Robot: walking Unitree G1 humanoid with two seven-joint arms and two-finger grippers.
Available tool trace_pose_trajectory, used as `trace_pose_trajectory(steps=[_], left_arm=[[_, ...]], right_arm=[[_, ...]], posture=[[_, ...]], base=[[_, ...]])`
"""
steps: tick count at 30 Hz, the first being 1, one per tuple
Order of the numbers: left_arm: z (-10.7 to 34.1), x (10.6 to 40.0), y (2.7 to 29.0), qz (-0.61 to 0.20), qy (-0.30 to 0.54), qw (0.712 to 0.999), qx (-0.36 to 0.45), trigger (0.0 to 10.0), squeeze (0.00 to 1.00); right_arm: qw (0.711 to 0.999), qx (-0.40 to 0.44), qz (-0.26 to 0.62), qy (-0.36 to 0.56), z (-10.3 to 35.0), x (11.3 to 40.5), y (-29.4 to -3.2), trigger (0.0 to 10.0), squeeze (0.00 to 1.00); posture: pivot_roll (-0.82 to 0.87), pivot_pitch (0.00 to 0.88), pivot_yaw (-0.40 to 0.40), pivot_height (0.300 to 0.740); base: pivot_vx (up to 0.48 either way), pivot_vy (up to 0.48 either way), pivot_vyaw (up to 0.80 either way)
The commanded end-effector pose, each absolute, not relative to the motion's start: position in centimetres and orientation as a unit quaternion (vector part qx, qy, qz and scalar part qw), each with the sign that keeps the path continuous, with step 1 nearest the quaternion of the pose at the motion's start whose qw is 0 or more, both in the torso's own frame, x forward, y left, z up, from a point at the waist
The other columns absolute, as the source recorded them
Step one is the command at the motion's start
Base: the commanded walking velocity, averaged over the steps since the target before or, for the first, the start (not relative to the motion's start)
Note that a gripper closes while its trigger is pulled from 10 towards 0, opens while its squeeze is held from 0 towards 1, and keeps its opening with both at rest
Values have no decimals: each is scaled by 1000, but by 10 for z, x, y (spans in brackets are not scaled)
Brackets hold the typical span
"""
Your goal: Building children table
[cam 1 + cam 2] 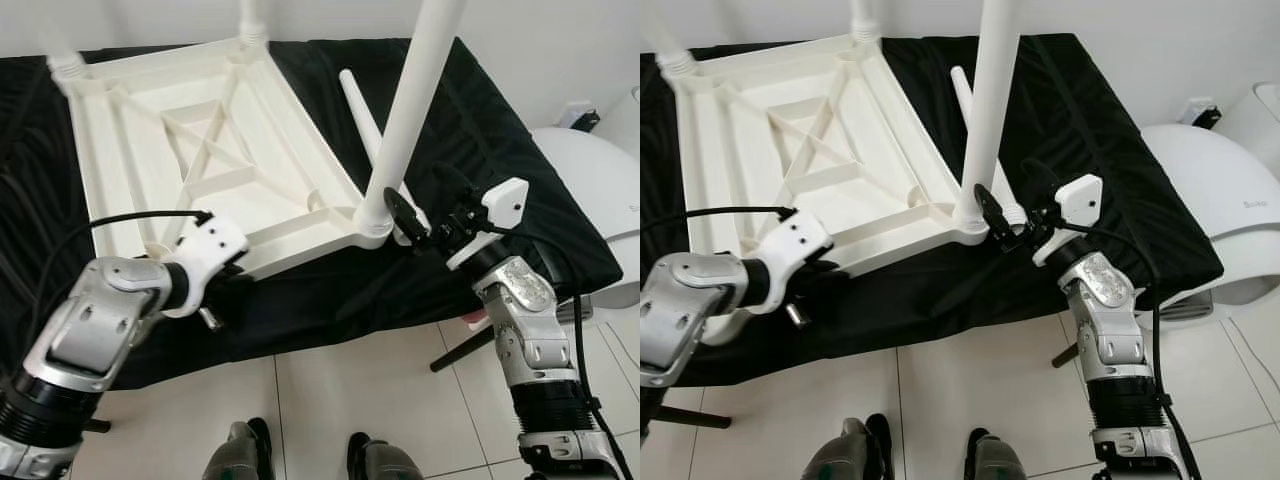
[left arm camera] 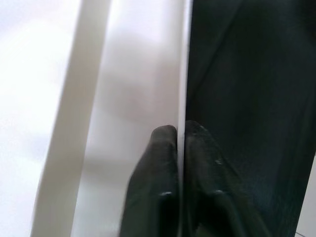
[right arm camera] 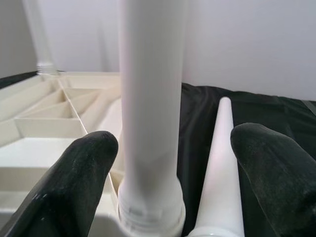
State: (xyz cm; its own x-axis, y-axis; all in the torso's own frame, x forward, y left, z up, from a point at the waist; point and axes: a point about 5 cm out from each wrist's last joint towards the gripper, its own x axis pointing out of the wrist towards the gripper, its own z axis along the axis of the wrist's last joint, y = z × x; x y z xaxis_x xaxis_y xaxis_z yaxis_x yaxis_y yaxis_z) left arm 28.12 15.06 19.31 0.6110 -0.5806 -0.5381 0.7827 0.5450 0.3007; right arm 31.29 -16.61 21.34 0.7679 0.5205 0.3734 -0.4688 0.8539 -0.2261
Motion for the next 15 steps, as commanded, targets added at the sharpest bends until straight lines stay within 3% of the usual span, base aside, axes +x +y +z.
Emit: trace_pose_trajectory(steps=[1,8,9,15], left_arm=[[195,282,160,-340,190,881,268,0,0],[194,279,156,-343,190,880,267,0,0],[193,280,156,-343,192,880,268,10000,0],[192,280,155,-338,193,880,274,10000,0]], right_arm=[[940,-68,259,-212,214,315,-171,10000,0],[941,-67,258,-211,214,317,-170,10000,0],[941,-67,257,-208,213,316,-171,10000,0],[945,-53,239,-219,216,312,-175,10000,0]], posture=[[-6,223,-9,740],[-6,226,-11,740],[-6,227,-13,740],[-6,228,-15,740]], base=[[0,0,0],[0,0,0],[0,0,0],[0,0,0]])
